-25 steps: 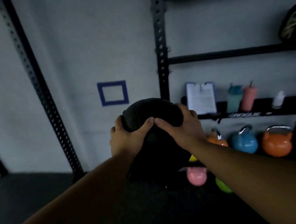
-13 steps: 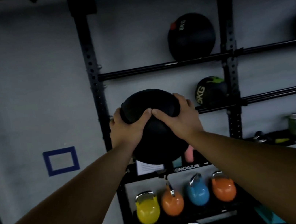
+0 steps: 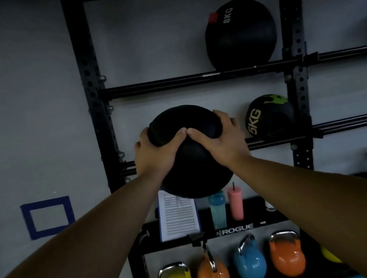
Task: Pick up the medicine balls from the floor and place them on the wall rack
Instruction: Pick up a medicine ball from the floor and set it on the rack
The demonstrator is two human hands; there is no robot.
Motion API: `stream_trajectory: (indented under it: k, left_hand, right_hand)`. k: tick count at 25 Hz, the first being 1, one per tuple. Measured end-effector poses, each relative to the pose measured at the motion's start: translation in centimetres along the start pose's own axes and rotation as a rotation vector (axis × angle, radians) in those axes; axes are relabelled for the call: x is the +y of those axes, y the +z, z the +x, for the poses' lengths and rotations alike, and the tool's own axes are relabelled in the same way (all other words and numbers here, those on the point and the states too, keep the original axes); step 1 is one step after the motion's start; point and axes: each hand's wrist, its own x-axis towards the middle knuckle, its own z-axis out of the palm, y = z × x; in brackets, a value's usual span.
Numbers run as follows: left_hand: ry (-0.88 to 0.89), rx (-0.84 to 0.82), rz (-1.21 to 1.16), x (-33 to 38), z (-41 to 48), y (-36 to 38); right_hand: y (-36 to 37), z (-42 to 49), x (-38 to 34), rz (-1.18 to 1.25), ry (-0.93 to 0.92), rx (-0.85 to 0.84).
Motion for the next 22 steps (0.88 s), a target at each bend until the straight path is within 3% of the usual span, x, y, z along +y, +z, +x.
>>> stream_trajectory:
  k: [15, 19, 22]
  left_hand:
    - [-0.12, 0.158, 0.172, -14.9, 29.0, 2.4]
    - [-0.187, 0.232, 0.145, -17.6, 35.2, 3.4]
    - [-0.109, 0.173, 0.344, -19.6, 37.7, 3.7]
  right_hand:
    - [24.3, 24.8, 9.5, 0.084, 0.003, -0.191]
    - [29.6, 30.8, 11.3, 0.078, 0.009, -0.146]
    - [32.4, 34.7, 12.9, 0.088, -0.07, -0.251]
